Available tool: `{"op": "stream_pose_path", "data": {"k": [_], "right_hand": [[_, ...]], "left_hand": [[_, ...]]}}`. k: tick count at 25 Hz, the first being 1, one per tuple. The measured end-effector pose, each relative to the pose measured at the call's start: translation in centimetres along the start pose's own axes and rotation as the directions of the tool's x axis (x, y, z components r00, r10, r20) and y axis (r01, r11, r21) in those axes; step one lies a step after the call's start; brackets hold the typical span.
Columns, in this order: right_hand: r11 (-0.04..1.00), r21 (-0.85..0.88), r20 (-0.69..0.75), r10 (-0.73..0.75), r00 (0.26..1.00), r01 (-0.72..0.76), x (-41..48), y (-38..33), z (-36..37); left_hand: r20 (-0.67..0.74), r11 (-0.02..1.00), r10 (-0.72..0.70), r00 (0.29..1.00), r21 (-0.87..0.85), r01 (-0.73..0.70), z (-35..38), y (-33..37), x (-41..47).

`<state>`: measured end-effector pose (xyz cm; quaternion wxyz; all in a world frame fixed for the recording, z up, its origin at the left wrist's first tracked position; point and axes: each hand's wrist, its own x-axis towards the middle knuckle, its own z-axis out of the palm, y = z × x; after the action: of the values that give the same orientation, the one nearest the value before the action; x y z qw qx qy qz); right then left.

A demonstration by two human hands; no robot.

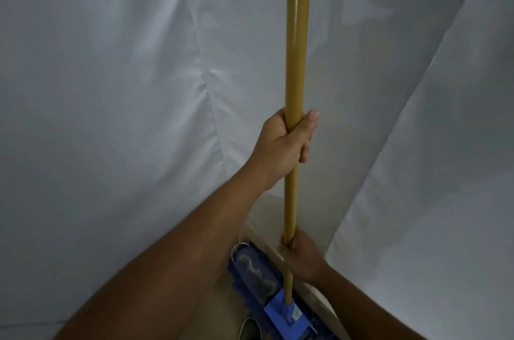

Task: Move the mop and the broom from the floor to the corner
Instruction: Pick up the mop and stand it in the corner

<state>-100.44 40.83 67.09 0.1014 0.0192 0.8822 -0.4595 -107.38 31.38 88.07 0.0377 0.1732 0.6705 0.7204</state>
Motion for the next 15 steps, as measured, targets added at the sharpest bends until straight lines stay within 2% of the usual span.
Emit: {"op": "stream_pose_path", "data": {"k": [4,6,10,15], "right_hand": [[0.999,0.044,-0.055,0.011,0.998,-0.009,2.5,-0.2,0.4],[0.998,0.038,-0.033,0.049,0.998,-0.048,3.3,0.1,0.8],[0.989,0.057,-0.075,0.137,0.988,-0.133,3.8,1.3,1.3],[0.988,0.077,-0.133,0.140,0.981,-0.130,5.4,0.7,-0.4]], "left_hand": [[-0.037,1.000,-0.005,0.999,0.005,0.006,-1.2,-1.8,2.1],[-0.045,0.999,-0.013,0.999,0.033,0.014,-1.6,-2.5,2.8],[0.059,0.999,-0.016,0.998,0.038,0.014,-1.1,-4.1,3.2],[0.067,0.999,0.000,0.998,0.045,-0.003,-0.2,-4.9,4.8]]}}
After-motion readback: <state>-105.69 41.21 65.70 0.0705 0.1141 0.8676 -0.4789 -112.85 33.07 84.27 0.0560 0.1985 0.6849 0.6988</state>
